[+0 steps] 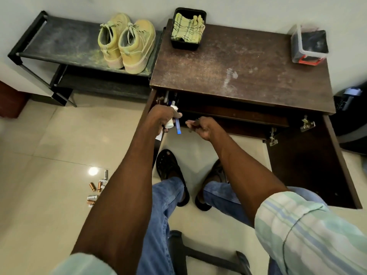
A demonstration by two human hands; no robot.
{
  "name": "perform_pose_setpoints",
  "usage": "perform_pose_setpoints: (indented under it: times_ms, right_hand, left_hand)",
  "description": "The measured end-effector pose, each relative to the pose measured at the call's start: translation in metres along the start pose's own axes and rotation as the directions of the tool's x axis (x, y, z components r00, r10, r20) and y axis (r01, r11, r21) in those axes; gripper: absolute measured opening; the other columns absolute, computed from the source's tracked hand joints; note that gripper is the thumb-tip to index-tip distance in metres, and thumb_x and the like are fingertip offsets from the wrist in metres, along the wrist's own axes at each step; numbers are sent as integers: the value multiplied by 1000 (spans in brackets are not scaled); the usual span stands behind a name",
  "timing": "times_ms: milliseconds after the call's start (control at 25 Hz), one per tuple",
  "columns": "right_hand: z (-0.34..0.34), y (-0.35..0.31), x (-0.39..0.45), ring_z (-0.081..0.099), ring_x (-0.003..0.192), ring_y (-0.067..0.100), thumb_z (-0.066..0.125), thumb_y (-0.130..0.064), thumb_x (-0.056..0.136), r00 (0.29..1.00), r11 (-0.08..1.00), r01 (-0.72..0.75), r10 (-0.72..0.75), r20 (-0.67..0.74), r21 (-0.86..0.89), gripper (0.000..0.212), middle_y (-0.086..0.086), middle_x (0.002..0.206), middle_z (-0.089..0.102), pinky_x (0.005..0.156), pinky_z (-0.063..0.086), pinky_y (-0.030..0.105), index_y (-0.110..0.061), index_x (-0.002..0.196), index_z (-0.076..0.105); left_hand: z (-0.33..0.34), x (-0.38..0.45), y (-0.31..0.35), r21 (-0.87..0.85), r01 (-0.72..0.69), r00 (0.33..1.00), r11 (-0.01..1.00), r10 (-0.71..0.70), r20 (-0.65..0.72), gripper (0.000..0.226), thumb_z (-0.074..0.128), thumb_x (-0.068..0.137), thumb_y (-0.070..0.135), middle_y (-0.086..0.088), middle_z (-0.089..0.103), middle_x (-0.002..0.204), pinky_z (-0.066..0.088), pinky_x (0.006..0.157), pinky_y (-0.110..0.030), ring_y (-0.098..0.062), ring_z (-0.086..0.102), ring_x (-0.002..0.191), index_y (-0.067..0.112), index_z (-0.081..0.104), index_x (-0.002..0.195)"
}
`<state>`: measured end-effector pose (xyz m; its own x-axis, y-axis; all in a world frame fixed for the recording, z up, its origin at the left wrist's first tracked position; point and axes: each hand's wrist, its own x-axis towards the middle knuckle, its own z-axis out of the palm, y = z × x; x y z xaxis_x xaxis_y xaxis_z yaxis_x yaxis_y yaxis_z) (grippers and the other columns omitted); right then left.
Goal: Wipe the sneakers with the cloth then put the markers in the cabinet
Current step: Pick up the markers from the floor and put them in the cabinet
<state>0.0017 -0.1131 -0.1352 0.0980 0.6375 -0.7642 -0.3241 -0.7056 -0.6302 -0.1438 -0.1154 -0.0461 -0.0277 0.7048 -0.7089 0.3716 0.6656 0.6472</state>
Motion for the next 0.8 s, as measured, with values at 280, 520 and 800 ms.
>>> perform_pose_setpoints:
  times_ms: [280, 520, 800]
  right_hand:
    - [-34, 8, -20, 58, 116, 37, 42, 0, 99, 997, 993, -67, 63, 46, 95, 32, 20, 125, 59, 82, 54, 37, -4, 130, 46]
    - [-12, 8, 40, 56, 117, 35, 31, 16, 95, 995, 988, -92, 86, 57, 126, 37, 21, 117, 52, 103, 44, 41, 6, 129, 42]
    - [22, -11, 110, 58, 66, 11, 59, 3, 86, 975, 944, 165, -200, -100, -286, 19, 10, 94, 61, 59, 55, 23, 0, 104, 62]
  left_hand:
    - [42, 23, -51, -119, 145, 984, 982, -131, 118, 16, 57, 92, 9, -10, 55, 57, 31, 34, -13, -15, 40, 38, 9, 57, 76]
    - [26, 78, -68, -269, 154, 988, 951, -152, 31, 15, 54, 93, 11, -6, 62, 62, 29, 35, -12, -15, 43, 50, 13, 57, 78]
    - [30, 141, -89, -226, 183, 983, 957, -173, 65, 26, 51, 96, 13, 3, 56, 37, 27, 30, -8, -7, 43, 23, 12, 48, 71]
